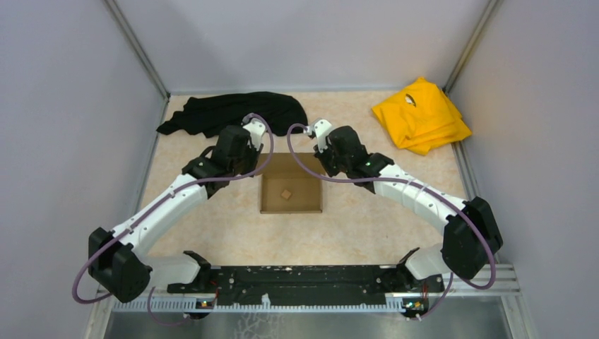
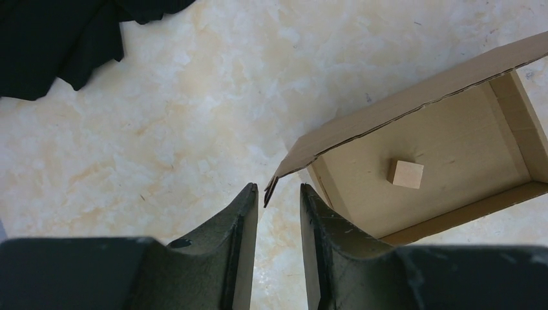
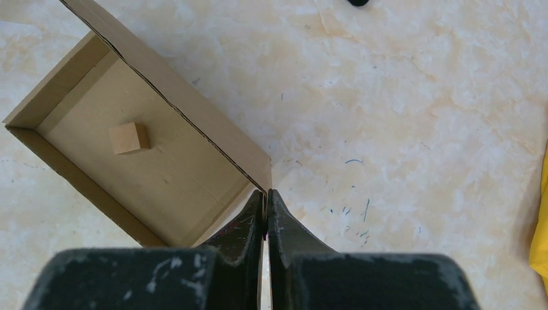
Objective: Fold the paper box
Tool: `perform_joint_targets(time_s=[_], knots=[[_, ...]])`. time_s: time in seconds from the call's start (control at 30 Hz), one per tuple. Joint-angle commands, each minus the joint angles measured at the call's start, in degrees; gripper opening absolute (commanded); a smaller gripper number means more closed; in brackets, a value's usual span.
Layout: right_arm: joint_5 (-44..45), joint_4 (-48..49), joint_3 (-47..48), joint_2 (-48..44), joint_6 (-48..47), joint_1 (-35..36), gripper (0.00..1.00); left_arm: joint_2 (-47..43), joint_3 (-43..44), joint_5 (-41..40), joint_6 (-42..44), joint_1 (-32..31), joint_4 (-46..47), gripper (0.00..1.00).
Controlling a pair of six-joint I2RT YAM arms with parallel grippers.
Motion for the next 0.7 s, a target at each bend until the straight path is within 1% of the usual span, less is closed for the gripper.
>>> perform_joint_targets(time_s=[0.0, 0.3, 0.5, 0.67], knots=[[-0.71, 2.47, 2.14, 0.02, 0.04, 0.91, 0.00, -0.87, 0.64, -0.44, 2.70, 0.09, 0.42, 0.37], [-1.09, 2.24, 2.04, -0.10, -0.46, 0.87, 0.00, 0.42, 0.41, 1.95, 3.43, 0.58, 0.46, 0.35], [-2.03, 2.15, 1.87, -0.50, -1.29, 0.89, 0.00, 0.62, -0.28, 5.59, 3.43, 2.49, 1.84, 0.35], [-2.24, 2.02, 1.78, -0.69, -1.71, 0.86, 0.00, 0.95, -0.38, 6.36, 3.40, 3.06, 2.11, 0.34]])
